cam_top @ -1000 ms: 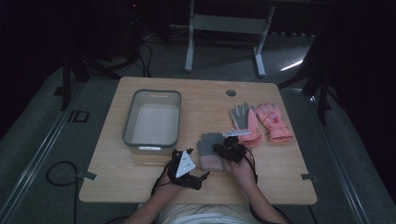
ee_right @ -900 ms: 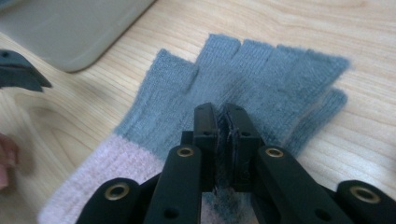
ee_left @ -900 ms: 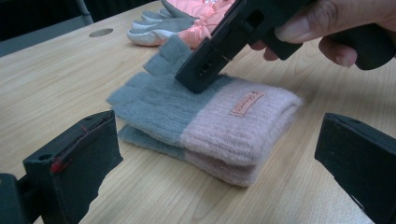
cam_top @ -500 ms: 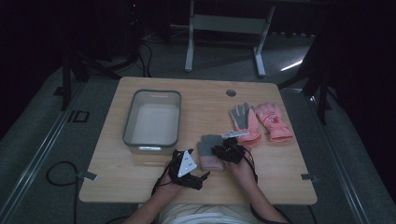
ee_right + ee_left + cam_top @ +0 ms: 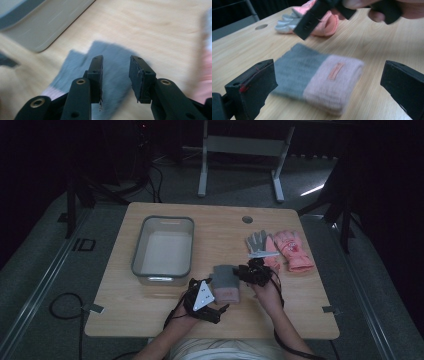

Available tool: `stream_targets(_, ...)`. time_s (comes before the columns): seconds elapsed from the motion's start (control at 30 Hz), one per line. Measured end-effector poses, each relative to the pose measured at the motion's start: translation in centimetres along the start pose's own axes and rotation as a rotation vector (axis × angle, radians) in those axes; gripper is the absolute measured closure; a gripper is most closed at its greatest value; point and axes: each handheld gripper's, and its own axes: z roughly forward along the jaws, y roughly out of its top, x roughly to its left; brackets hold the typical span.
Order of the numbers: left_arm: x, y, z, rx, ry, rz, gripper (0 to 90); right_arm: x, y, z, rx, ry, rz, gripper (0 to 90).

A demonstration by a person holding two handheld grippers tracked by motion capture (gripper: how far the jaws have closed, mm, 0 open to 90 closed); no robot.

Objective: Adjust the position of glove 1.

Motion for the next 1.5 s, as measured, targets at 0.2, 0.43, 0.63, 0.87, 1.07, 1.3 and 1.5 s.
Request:
stream_targets(0.2, 0.3, 1.0, 1.6, 0.067, -0.100, 0.018, 2.6, -1.3, 1.1, 0.1, 0.008, -0.015, 0.032, 59.5)
stream_targets(0.43, -0.6, 1.6, 3.0, 0.243, -0.129, 0.194, 3.5, -1.5, 1.1, 1.9, 0.044, -0.028, 0.026, 58.2)
stream_targets(0.63, -0.9, 0.8, 4.1, 0.284, -0.169, 0.230, 11.5, -1.9, 0.9, 3.5, 0.082, -0.034, 0.053, 50.9)
stream_targets(0.87, -0.9, 0.4, 4.6, 0.308, -0.122, 0.301, 18.7, -2.4, 0.0, 4.9, 0.136, -0.036, 0.097, 45.8)
stream_targets(1.07, -0.5, 0.2, 4.7, 0.303, -0.107, 0.285, 37.1, -2.0, -0.3, 5.2, 0.142, -0.032, 0.097, 49.3)
stream_targets(1.3, 0.6, 0.1, 4.5, 0.287, -0.146, 0.261, 56.2, -1.6, -0.1, 5.3, 0.175, 0.051, 0.121, 57.4)
stream_targets(1.5, 1.6, 0.1, 4.4, 0.279, -0.187, 0.184, 62.7, -1.0, 0.3, 6.1, 0.183, 0.142, 0.149, 70.6)
